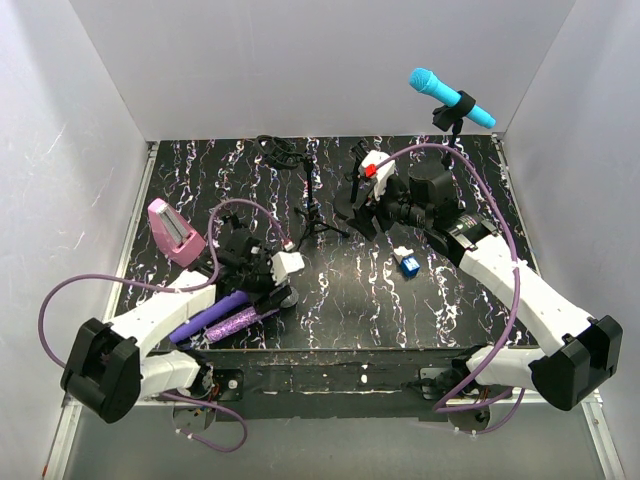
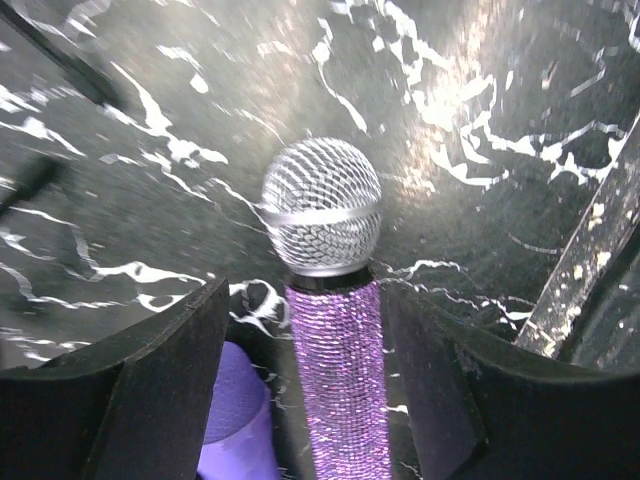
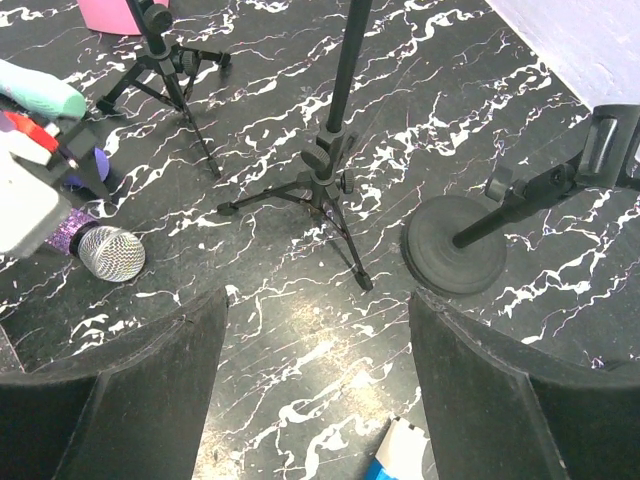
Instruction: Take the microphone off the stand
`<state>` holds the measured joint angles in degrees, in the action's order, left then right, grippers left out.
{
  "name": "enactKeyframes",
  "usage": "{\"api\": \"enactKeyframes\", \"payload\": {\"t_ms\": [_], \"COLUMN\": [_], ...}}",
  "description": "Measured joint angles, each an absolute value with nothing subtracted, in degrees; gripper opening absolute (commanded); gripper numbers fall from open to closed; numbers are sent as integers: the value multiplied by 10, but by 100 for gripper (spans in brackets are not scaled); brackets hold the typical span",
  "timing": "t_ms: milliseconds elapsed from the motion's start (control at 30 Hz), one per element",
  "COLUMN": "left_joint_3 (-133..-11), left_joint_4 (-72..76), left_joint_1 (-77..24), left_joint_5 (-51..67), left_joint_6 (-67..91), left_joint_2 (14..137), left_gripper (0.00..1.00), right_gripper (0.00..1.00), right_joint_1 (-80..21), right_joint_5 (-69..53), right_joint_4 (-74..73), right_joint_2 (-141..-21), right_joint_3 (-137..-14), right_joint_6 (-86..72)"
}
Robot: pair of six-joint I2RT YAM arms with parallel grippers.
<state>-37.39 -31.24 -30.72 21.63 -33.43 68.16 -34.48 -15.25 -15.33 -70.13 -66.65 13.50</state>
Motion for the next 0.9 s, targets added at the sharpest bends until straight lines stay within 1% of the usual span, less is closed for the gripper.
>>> {"api": "enactKeyframes", "payload": {"t_ms": [200,333,567,667,800,900], "left_joint_3": [-456,-515,-641,-685,-722,-741], "left_joint_4": [-331,-356,-356,-347,-345,-347], "left_joint_1": [-307,-307,-307,-307,-307,-307], "left_joint_5": [217,216,192,178,147,121], "left_joint_6": [-325,-299,-154,-128,-107,-88], "left_joint_2": [644,616,602,612,627,638], "left_gripper": [72,84,87,89,98,98], "right_gripper": [79,79,79,78,77,77], "right_joint_1": [-341,-341,-341,-341,-341,-341], "right_joint_5": [-164,-176,-209,-229,-233,-231], "right_joint_4": [-157,-158,-157,-141,-109,-76], "right_joint_2": [-702,-708,-746,-774,-841,-885], "right_joint_3": [-667,-667,-672,-686,-753,-795], "right_joint_6": [133,122,84,62,23,1]}}
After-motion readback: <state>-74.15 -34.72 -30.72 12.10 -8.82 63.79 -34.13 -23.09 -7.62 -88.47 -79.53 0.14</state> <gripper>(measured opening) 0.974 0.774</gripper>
